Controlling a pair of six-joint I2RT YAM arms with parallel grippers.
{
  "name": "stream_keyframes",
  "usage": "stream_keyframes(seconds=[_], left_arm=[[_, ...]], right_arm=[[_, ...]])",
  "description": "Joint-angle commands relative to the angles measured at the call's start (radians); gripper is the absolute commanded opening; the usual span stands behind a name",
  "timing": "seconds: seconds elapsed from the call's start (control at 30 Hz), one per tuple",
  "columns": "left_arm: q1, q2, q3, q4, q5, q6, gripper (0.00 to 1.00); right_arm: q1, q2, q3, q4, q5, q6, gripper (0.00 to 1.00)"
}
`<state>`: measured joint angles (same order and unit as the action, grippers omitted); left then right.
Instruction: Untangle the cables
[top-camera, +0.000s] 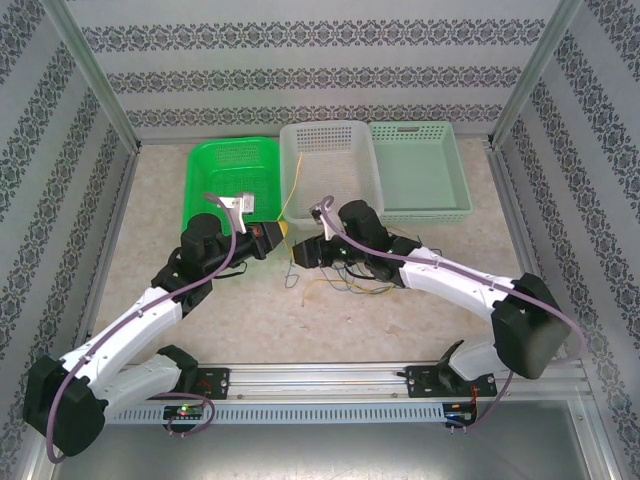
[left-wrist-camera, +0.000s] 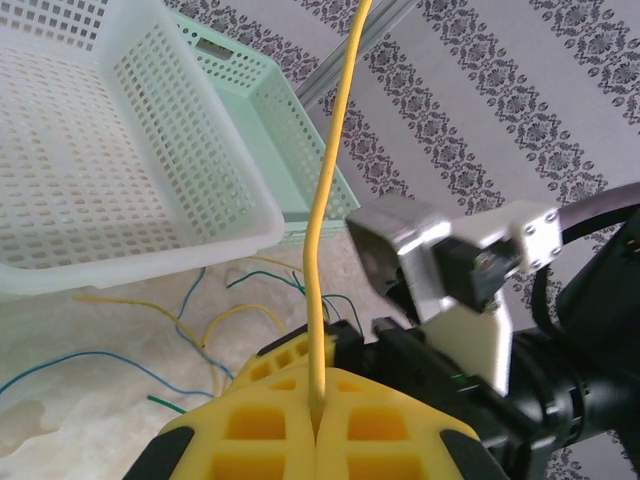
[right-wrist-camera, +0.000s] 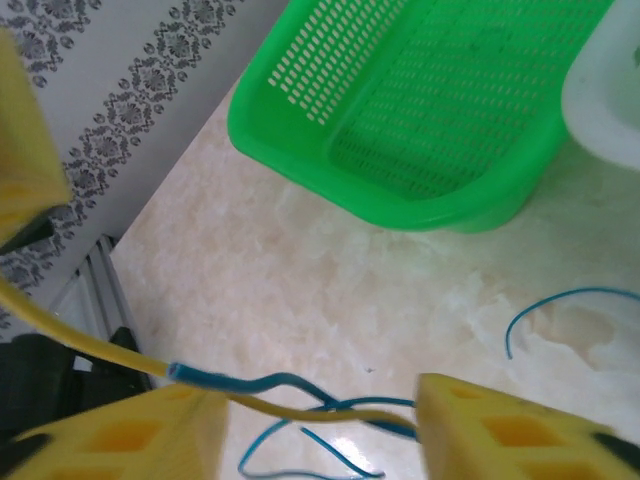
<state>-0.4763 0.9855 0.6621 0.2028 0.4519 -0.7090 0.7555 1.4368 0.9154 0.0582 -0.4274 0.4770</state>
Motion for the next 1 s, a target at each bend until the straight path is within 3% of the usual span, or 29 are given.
stream_keyframes(seconds=[0.0, 0.23, 0.3, 0.47, 0.53, 0.57, 0.67, 0.77, 0.97], left_arm=[[0.008, 0.004, 0.004, 0.095, 0.010, -0.021, 0.00], [0.009, -0.013, -0.018, 0.092, 0.003, -0.023, 0.00], [0.009, -0.013, -0.021, 0.091, 0.004, -0.023, 0.00], [0.009, -0.016, -0.025, 0.074, 0.012, -0.020, 0.00], [0.009, -0.022, -0.030, 0.070, 0.010, -0.019, 0.00], [0.008, -0.025, -0.030, 0.072, 0.008, -0.018, 0.00], [0.009, -0.020, -0.026, 0.080, 0.005, -0.017, 0.00], [0.008, -0.007, -0.022, 0.092, 0.010, -0.024, 0.00], [0.008, 0.016, -0.022, 0.124, 0.025, -0.040, 0.00]], right_arm=[[0.007, 0.013, 0.026, 0.058, 0.006, 0.026, 0.40], [0.004, -0.059, 0.006, 0.034, 0.138, 0.007, 0.05], [-0.002, -0.077, 0.006, 0.014, 0.167, 0.008, 0.00], [-0.024, -0.134, -0.015, -0.039, 0.259, 0.009, 0.00], [-0.043, -0.157, -0.030, -0.031, 0.231, 0.009, 0.00], [-0.049, -0.163, -0.031, -0.034, 0.207, 0.008, 0.03], [-0.042, -0.165, -0.025, -0.054, 0.136, -0.022, 0.33], [-0.027, -0.167, -0.041, -0.039, 0.098, -0.035, 0.51], [-0.019, -0.148, -0.051, 0.008, 0.084, -0.008, 0.60]])
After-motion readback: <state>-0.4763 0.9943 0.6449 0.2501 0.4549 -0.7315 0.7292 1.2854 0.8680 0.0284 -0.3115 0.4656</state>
